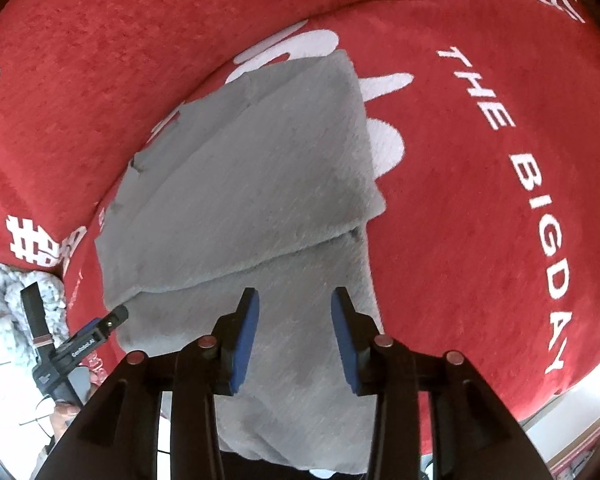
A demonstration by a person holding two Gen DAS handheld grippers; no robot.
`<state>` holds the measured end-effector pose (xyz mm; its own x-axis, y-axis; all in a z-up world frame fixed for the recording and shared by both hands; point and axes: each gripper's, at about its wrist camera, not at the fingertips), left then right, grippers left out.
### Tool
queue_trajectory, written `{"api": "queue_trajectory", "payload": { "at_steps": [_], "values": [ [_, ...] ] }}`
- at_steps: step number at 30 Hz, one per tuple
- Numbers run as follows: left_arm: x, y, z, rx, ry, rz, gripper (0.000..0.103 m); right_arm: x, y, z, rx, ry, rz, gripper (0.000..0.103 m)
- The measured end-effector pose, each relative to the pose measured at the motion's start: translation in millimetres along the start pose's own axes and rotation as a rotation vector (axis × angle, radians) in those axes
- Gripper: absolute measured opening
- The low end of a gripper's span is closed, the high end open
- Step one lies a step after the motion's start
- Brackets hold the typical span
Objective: Fold small clothes
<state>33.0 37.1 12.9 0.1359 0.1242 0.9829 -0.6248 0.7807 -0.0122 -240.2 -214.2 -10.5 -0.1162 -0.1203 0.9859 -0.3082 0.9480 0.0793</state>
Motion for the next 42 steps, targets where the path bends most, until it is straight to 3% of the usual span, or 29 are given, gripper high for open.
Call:
{"api": "queue_trajectory", "payload": {
  "at_steps": [6, 23, 25, 28, 35, 42],
  "values": [
    [-1.1, 12.6, 12.3, 0.004, -0.009, -0.025, 0.102, -0.4, 5.8, 3.6, 0.025, -0.02, -0.032, 0.055],
    [-4.7, 68.0, 30.1, 0.119, 0.0, -0.09, 0.102, -22.1, 20.2, 14.0, 0.143, -0.095, -0.173, 0.055],
    [-6.3, 77.5, 29.0, 0.139, 0.002, -0.099, 0.102, -25.9, 22.2, 16.9, 0.152, -0.105, -0.189, 0.065],
    [-8.8, 89.0, 27.6, 0.149, 0.005, -0.116, 0.102, -30.5, 28.7, 24.2, 0.151, -0.129, -0.209, 0.068],
    [-7.5, 117.1, -6.2, 0.166, 0.065, -0.132, 0.102, -43.4, 60.5, 52.9, 0.111, -0.18, -0.247, 0.068],
    [-10.9, 169.2, -60.8, 0.198, 0.153, -0.157, 0.102, -58.9, 127.7, 88.6, 0.047, -0.24, -0.298, 0.068]
  ]
}}
Point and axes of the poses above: each gripper's, at about its wrist camera, not at the fingertips, and x roughly against the way its jaws point, z to its right, y to its underside, and after that the axes turned 14 degrees about y, right-handed
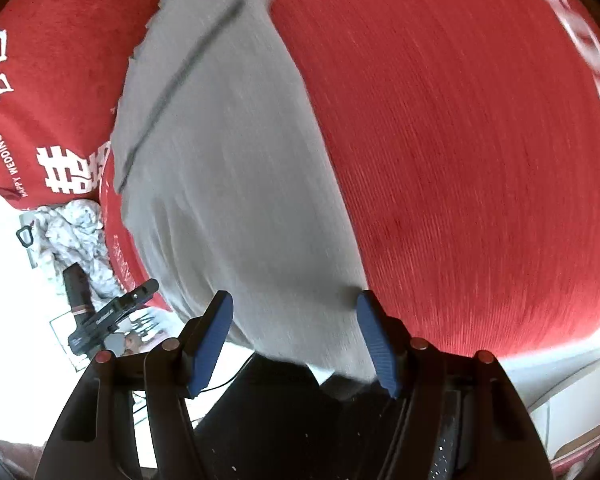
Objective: Fold small clothes
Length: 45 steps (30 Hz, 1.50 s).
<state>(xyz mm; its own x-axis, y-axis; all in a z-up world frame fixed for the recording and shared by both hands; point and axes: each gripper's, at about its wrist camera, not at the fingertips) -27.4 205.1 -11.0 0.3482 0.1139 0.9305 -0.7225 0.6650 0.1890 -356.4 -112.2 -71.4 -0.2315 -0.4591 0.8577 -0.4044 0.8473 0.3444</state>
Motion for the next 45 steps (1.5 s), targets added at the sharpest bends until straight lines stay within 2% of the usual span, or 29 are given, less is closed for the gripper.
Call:
{"api": "queue_trajectory", "payload": {
  "at_steps": [3, 9, 16, 18, 20, 21, 23, 24, 25, 26, 27, 31, 35, 38, 42, 45],
  "values": [
    [-11.1, 20.3, -24.9, 0.015, 0.031, -0.044, 0.102, -17.5, 25.6, 11.1, -0.006, 0.007, -0.011, 0.068],
    [-51.9, 49.5, -36.0, 0.007, 0.05, -0.137, 0.102, -57.5, 50.2, 10.6, 0.024, 0.026, -0.041, 0.07],
    [-62.7, 60.5, -21.7, 0.001, 0.109, -0.117, 0.102, -88.5, 67.7, -10.1, 0.097, 0.037, -0.079, 0.07],
    [-65.0, 79.7, -30.2, 0.008, 0.134, -0.118, 0.102, -94.1, 69.0, -12.1, 0.105, 0.037, -0.083, 0.07],
    [-67.0, 85.4, -25.6, -0.007, 0.151, -0.114, 0.1, -102.1, 71.6, -18.0, 0.111, 0.033, -0.084, 0.069],
    [-67.9, 88.8, -20.8, -0.017, 0.158, -0.113, 0.095, -104.8, 72.1, -19.5, 0.105, 0.035, -0.082, 0.068],
    [-68.4, 93.6, -10.4, -0.032, 0.153, -0.113, 0.079, -107.5, 72.6, -22.4, 0.061, 0.019, -0.072, 0.05],
    [-65.7, 93.7, -6.0, -0.041, 0.15, -0.11, 0.072, -104.8, 73.5, -14.3, 0.044, 0.016, -0.07, 0.025],
    [-63.6, 97.1, -4.7, -0.058, 0.15, -0.112, 0.053, -102.7, 75.2, -13.8, 0.032, 0.004, -0.063, 0.015],
    [-62.6, 100.1, -4.0, -0.067, 0.169, -0.114, 0.026, -100.4, 77.8, -14.0, 0.026, -0.014, -0.06, 0.015],
    [-62.4, 103.8, -3.8, -0.071, 0.194, -0.116, 0.015, -98.0, 79.8, -14.7, 0.024, -0.033, -0.06, 0.014],
    [-43.3, 110.1, 0.0, -0.093, 0.274, -0.093, 0.015, -82.3, 87.0, -26.3, 0.024, -0.144, -0.063, 0.013],
    [-5.6, 100.6, 5.3, -0.086, 0.38, -0.034, 0.015, -57.2, 87.8, -43.3, 0.005, -0.291, -0.027, 0.013],
    [27.6, 84.3, 13.7, -0.09, 0.439, 0.028, 0.015, -31.5, 74.6, -59.7, 0.0, -0.423, 0.022, 0.01],
    [73.3, 33.9, 29.3, -0.097, 0.476, 0.131, 0.014, 3.3, 40.2, -80.8, 0.026, -0.519, 0.097, 0.009],
    [96.6, -14.0, 33.1, -0.086, 0.507, 0.199, 0.014, 28.7, 7.3, -99.1, 0.05, -0.552, 0.153, 0.009]
  ]
}}
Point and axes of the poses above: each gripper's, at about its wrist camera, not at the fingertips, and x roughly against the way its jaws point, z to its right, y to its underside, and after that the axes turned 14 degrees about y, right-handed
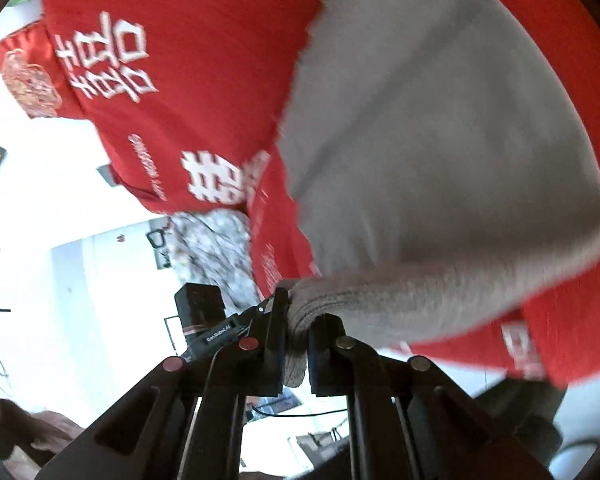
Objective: Fold small clothes
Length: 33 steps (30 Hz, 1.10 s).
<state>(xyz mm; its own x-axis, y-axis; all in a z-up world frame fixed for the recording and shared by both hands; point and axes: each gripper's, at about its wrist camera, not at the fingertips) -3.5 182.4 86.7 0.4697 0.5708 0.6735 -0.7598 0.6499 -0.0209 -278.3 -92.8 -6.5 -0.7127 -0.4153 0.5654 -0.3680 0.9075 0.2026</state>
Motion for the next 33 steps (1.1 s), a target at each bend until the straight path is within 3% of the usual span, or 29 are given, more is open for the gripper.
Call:
{"api": "queue_trajectory", "payload": {
  "at_steps": [6, 8, 11, 13, 14, 16, 18, 19, 20, 24, 27, 30, 33],
  "values": [
    [13.4, -104.6, 23.8, -0.043, 0.017, 0.146, 0.014, 12.3, -85.8, -36.3, 0.053, -0.026, 0.085, 0.009],
    [1.8, -133.9, 31.5, -0.065, -0.004, 0.179, 0.014, 17.4, -113.9, -44.2, 0.074, -0.014, 0.093, 0.009],
    [-5.7, -176.8, 31.6, -0.078, -0.062, 0.2, 0.014, 7.6, -154.7, -54.7, 0.082, 0.013, 0.091, 0.009],
    [-17.8, -198.1, 34.8, -0.103, -0.184, 0.192, 0.015, -0.2, -180.8, -55.2, 0.088, 0.077, 0.079, 0.009],
    [-19.4, -201.3, 32.3, -0.114, -0.236, 0.179, 0.015, -1.4, -188.2, -49.8, 0.085, 0.103, 0.066, 0.009],
    [-30.2, -202.3, 27.2, -0.111, -0.269, 0.116, 0.015, -7.4, -199.5, -41.0, 0.078, 0.167, 0.041, 0.009],
    [-41.0, -195.1, 17.8, -0.094, -0.315, 0.052, 0.043, -15.0, -207.5, -29.0, 0.055, 0.234, 0.016, 0.009],
    [-43.4, -190.9, 15.1, -0.092, -0.34, 0.04, 0.078, -18.1, -210.6, -22.3, 0.038, 0.259, 0.005, 0.009],
    [-45.0, -184.2, 11.2, -0.093, -0.374, 0.033, 0.091, -20.9, -213.7, -15.6, 0.013, 0.276, -0.005, 0.01],
    [-52.2, -163.7, -2.4, -0.064, -0.419, -0.016, 0.091, -21.6, -219.0, -0.5, -0.006, 0.348, -0.038, 0.018],
    [-58.0, -149.6, -13.0, -0.056, -0.456, -0.071, 0.091, -15.2, -220.4, -7.3, 0.065, 0.424, -0.037, 0.059],
    [-64.7, -140.0, -28.8, -0.032, -0.463, -0.122, 0.091, -10.2, -218.8, -21.4, 0.194, 0.524, -0.016, 0.062],
    [-71.9, -137.9, -46.1, 0.011, -0.421, -0.145, 0.091, -17.9, -219.2, -29.5, 0.316, 0.636, -0.019, 0.062]
  ]
}}
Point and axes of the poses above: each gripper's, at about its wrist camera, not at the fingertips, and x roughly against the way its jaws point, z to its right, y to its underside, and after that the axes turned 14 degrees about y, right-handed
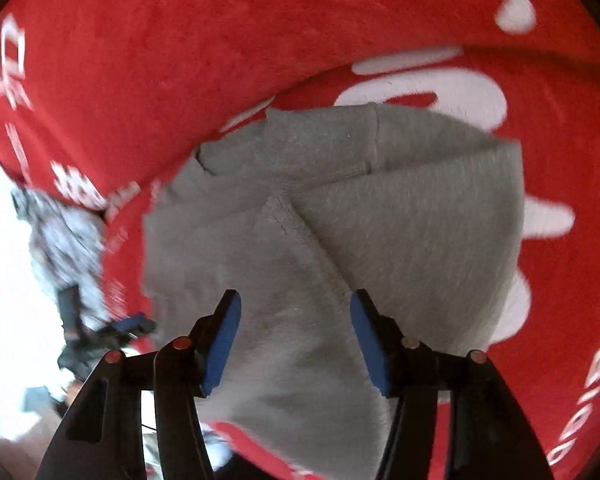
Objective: Fold small clothes
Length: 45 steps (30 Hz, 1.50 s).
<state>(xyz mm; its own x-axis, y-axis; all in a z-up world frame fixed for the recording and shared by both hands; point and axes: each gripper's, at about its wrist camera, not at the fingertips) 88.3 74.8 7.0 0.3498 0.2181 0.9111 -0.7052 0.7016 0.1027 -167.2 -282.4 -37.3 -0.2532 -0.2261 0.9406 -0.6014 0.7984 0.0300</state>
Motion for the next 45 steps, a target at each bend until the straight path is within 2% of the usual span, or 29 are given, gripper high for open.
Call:
{"api": "queue_trajectory", "payload": {
  "at_steps": [2, 4, 7, 8, 9, 10, 11, 12, 16, 22, 27, 29, 33, 35, 37, 42, 45],
  "values": [
    [-7.5, -0.6, -3.9, 0.011, 0.018, -0.013, 0.091, -8.0, -2.3, -8.0, 0.052, 0.062, -0.004, 0.062],
    [-8.9, -1.3, -1.6, -0.002, 0.017, -0.012, 0.091, -16.3, -4.1, -15.9, 0.09, 0.089, 0.0, 0.062],
    [-10.9, -0.5, 4.5, -0.044, 0.005, -0.026, 0.075, -27.6, -4.7, -28.1, 0.123, 0.157, 0.007, 0.062],
    [-11.4, 0.9, 6.6, -0.061, -0.006, -0.03, 0.062, -29.2, -4.6, -30.2, 0.127, 0.178, 0.015, 0.061],
    [-11.9, 3.2, 8.7, -0.088, -0.025, -0.038, 0.052, -29.4, -4.6, -33.5, 0.134, 0.207, 0.028, 0.054],
    [-12.4, 4.8, 11.0, -0.113, -0.065, -0.045, 0.036, -28.3, -3.4, -37.1, 0.146, 0.249, 0.041, 0.026],
    [-11.9, 6.4, 11.9, -0.135, -0.08, -0.046, 0.021, -28.6, -2.3, -40.4, 0.155, 0.279, 0.045, 0.011],
    [-8.6, 9.5, 13.3, -0.161, -0.083, -0.041, 0.012, -26.4, 1.1, -44.8, 0.161, 0.309, 0.055, 0.008],
    [16.4, 21.6, 20.2, -0.217, -0.036, 0.008, 0.01, -7.4, 19.7, -61.5, 0.18, 0.379, 0.116, 0.007],
    [77.1, 30.1, 33.6, -0.259, 0.068, 0.113, 0.008, 51.6, 41.8, -79.4, 0.129, 0.342, 0.233, 0.007],
    [122.4, 16.3, 51.0, -0.323, 0.084, 0.22, 0.008, 97.1, 29.6, -86.1, 0.119, 0.334, 0.333, 0.007],
    [129.0, -4.9, 52.6, -0.339, 0.076, 0.256, 0.008, 100.7, 18.6, -88.0, 0.12, 0.344, 0.354, 0.007],
    [104.8, -66.3, 52.0, -0.318, 0.049, 0.31, 0.008, 77.7, -23.8, -72.6, 0.08, 0.361, 0.347, 0.007],
    [84.2, -90.2, 48.5, -0.294, 0.043, 0.297, 0.008, 60.7, -34.3, -67.1, 0.06, 0.377, 0.336, 0.007],
    [53.4, -111.4, 46.6, -0.283, -0.013, 0.28, 0.008, 32.7, -51.4, -52.8, 0.018, 0.375, 0.302, 0.007],
    [2.6, -130.4, 41.2, -0.267, -0.108, 0.246, 0.008, -15.2, -67.3, -21.7, -0.1, 0.358, 0.249, 0.007],
    [-12.3, -135.3, 32.5, -0.247, -0.161, 0.242, 0.009, -35.4, -69.8, -4.9, -0.176, 0.328, 0.222, 0.007]
  ]
}}
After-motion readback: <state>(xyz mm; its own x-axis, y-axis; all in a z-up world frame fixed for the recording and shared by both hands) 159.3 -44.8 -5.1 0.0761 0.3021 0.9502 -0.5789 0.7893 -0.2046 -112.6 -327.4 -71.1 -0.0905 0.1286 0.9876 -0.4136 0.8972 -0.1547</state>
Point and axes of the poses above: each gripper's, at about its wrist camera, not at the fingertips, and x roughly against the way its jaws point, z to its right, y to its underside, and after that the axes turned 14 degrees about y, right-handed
